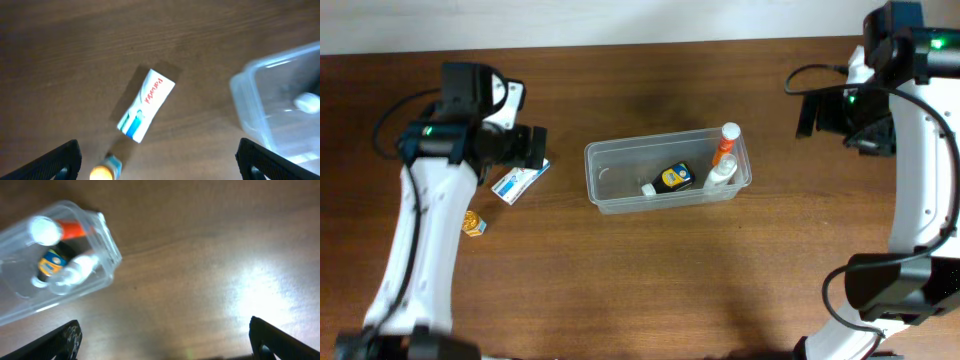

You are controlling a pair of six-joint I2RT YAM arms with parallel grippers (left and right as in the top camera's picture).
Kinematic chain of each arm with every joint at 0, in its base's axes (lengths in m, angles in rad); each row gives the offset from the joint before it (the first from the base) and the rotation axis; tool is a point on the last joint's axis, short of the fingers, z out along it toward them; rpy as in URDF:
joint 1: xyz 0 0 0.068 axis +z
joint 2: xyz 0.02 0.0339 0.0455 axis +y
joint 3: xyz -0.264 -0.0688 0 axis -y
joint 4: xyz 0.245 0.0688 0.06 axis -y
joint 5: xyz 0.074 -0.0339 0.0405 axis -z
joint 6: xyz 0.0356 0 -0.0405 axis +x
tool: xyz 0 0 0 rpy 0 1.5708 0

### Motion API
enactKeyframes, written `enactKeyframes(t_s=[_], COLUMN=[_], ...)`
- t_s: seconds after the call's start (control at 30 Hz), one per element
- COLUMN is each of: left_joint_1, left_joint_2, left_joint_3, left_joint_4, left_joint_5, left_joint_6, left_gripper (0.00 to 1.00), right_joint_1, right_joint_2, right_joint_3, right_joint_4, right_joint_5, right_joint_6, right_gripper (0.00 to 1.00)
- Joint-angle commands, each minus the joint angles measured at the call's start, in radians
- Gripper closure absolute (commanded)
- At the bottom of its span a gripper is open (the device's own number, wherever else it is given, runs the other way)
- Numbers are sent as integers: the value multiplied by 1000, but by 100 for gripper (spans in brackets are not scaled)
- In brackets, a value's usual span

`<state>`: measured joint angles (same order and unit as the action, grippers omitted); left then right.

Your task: Pack container

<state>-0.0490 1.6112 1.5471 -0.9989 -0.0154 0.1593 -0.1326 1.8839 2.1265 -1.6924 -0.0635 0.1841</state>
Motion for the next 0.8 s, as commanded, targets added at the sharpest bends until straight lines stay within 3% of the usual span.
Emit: enactKeyframes(t_s=[0.0, 0.47, 0.77], left_joint_1=[22, 59, 59], left_joint_2=[100, 387, 507], left_joint_3=[16, 16, 16], left_joint_4=[27, 147, 127], left_joint_5=[-10, -10, -10], left_joint_6=[56, 157, 157], left_gripper=[1, 1, 0], right_joint_1=[-12, -12, -12], right_joint_2=[-39, -388, -452], right_joint_3=[-84, -431, -480], right_joint_4=[-6, -6, 1], right_joint_5=[-15, -11, 8], right_joint_6=[0, -42, -45], right_gripper=[1, 1, 1])
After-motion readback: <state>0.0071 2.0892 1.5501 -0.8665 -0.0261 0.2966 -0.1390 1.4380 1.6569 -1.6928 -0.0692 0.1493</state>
